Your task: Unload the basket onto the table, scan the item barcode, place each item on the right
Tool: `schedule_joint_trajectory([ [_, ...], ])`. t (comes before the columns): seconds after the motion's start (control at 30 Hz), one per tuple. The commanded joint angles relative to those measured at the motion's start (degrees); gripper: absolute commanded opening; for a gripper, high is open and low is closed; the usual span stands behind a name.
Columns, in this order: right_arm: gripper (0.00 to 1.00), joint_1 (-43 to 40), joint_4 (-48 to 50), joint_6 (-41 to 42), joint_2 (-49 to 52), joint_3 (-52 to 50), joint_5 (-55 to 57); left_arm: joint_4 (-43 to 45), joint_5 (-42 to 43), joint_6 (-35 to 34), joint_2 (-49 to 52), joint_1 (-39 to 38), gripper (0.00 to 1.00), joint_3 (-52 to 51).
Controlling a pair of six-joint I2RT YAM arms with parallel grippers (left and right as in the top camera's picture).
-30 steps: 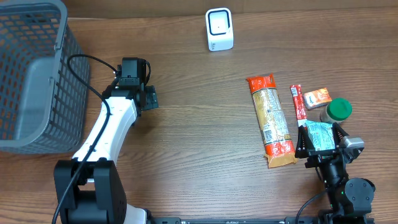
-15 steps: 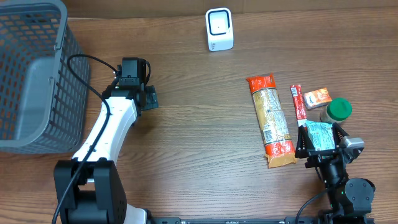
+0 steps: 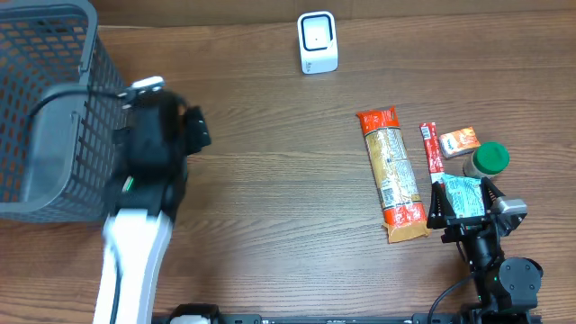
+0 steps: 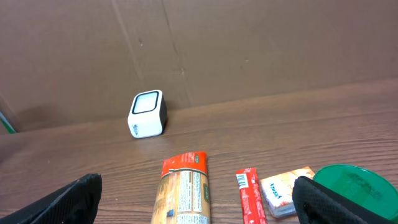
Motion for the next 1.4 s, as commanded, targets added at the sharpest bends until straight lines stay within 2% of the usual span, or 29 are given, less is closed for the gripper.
schedule_joint_trajectory([
  [0.0,1.0,-0.4,0.3,0.2,-0.6,-0.6,-0.1,0.0,-0.7,1.1,-9.7,0.3,1.0,0.2],
  [0.23,1.0,-0.4,0.3,0.2,-0.6,-0.6,-0.1,-0.1,-0.7,1.1,-23.8,0.3,1.0,0.2],
  [0.47,1.0,-0.4,0.3,0.2,-0.6,-0.6,-0.1,-1.9,-0.7,1.1,-27.4,0.3,1.0,0.2],
  [1.1,1.0,-0.4,0.3,0.2,-0.6,-0.6,-0.1,-36.9,-0.7,1.1,-37.3,0.3,1.0,0.0],
  [1.2,1.0,-0.4,0.3,0.2,-0.6,-0.6,-0.1,-39.0,-0.7,1.1,-38.4,0.3,0.99,-1.8],
  [1.37,1.0,-0.4,0.3,0.2,-0.6,-0.6,-0.1,-36.7,-2.1,1.1,-42.6,0.3,1.0,-9.1],
])
